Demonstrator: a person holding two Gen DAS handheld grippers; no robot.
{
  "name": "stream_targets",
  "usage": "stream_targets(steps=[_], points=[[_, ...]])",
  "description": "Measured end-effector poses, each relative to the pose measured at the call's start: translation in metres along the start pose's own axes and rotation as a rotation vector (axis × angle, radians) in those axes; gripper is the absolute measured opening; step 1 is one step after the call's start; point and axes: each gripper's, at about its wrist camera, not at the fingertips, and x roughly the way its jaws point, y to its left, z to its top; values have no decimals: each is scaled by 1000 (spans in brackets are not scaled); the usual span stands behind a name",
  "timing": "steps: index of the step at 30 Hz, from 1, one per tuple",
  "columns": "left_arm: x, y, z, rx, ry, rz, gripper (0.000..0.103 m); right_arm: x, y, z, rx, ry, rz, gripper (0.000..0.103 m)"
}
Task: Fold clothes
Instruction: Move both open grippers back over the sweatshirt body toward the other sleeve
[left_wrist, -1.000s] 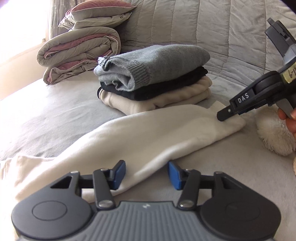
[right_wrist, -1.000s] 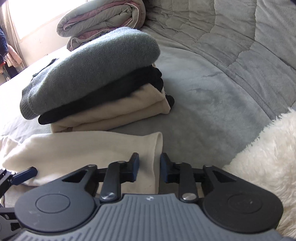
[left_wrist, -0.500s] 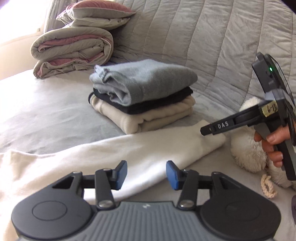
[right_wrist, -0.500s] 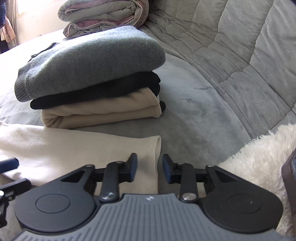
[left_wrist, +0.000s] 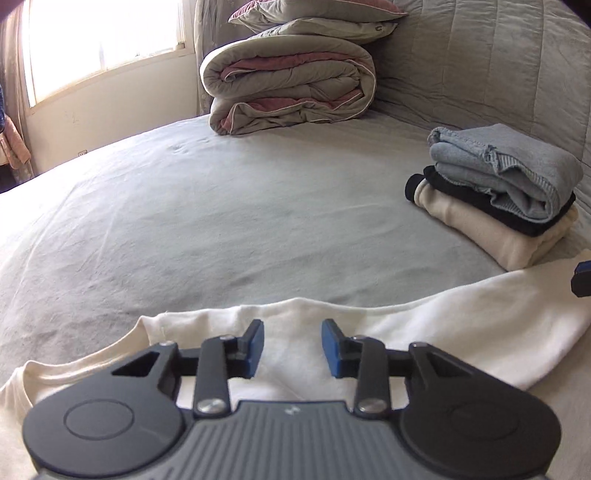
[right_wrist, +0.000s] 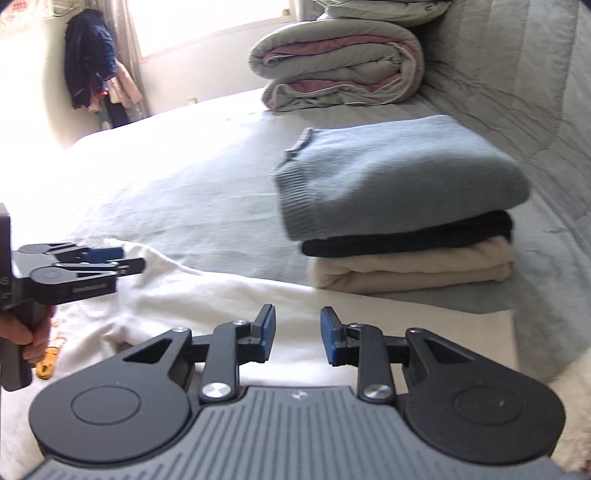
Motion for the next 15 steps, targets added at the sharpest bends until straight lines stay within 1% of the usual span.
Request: stream_targets(steps=[3,6,9,10,11,13,15], points=[[9,4,-7,8,-5,30,33,23,28,1,-32,13,55,29],[18,8,-11,-2,-26,56,35,50,52,3,-62,42,59,27],[25,14,-10,-13,-43,68,36,73,64,3,-68,64,43,26],[27,16,-10,-17,-49,72,38,79,66,4,-68,65,31,25],[29,18,-10,-22,-55,76,43,84,66,5,-68,60,19,23],[31,26,-7,-58,-52,79,50,95,67,7,-68,50,-6,21],[26,34,-7,-112,-48,79,52,94,67,11,-53,35,-31,20]])
